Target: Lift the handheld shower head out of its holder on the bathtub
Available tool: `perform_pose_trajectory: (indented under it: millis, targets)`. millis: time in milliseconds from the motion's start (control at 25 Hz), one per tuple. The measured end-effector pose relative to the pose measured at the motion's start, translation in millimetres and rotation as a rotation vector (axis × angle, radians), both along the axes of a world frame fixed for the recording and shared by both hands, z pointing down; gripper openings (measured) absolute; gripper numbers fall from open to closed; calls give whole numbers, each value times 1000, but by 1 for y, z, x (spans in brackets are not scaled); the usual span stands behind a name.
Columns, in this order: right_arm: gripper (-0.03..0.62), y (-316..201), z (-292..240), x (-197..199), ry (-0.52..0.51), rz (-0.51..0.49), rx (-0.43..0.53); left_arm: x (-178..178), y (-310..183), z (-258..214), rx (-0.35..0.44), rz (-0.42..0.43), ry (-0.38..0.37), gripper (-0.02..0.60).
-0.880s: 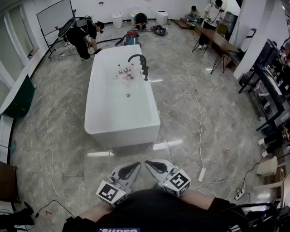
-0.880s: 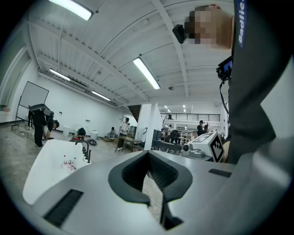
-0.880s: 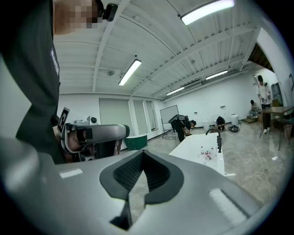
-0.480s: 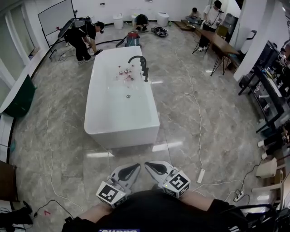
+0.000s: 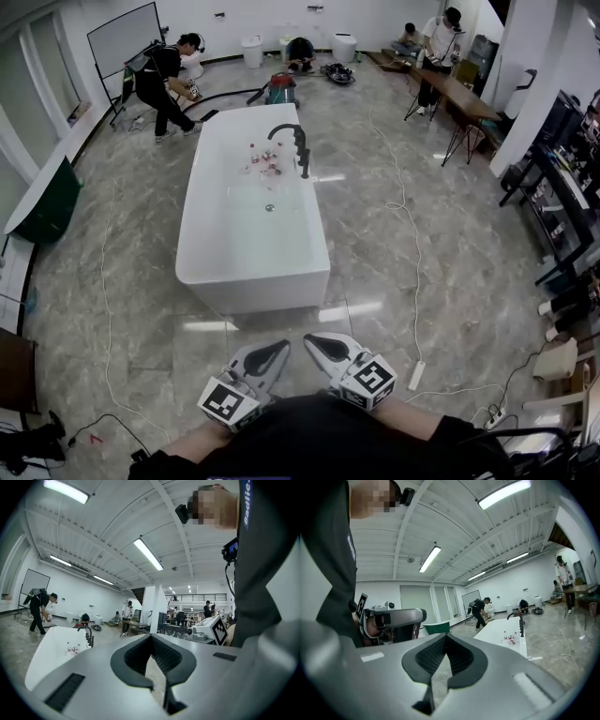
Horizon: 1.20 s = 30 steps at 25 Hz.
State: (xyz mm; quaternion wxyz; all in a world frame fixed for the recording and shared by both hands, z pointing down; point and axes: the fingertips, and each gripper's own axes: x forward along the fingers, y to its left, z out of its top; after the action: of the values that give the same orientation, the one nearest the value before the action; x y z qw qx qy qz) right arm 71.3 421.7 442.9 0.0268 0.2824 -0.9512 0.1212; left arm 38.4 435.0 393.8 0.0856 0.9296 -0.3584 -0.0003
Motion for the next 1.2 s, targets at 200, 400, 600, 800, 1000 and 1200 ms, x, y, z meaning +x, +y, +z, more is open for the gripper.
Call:
perform_pose_trajectory:
  millis: [200,400,600,800,1000,1200]
  targets:
    - [2,-20,7,20,20,-1,4,12,-14,3,9,-26,6,5]
    - [2,-66,1,26,37,28,31,5,-61,-5,36,-22,-1,5]
    - [2,-138,6,10,61,60,37,-12,-135,2,38,11,27,5]
    - [2,-241,9,-22,69,112,25,-48,-246,10,43,40,51,5]
    - [3,-335,3,-66,61,163,21,-90,-343,8,42,99,51,5]
    - [3,-411,1,-91,63,219,27,-116,-416,5,48,156,55,5]
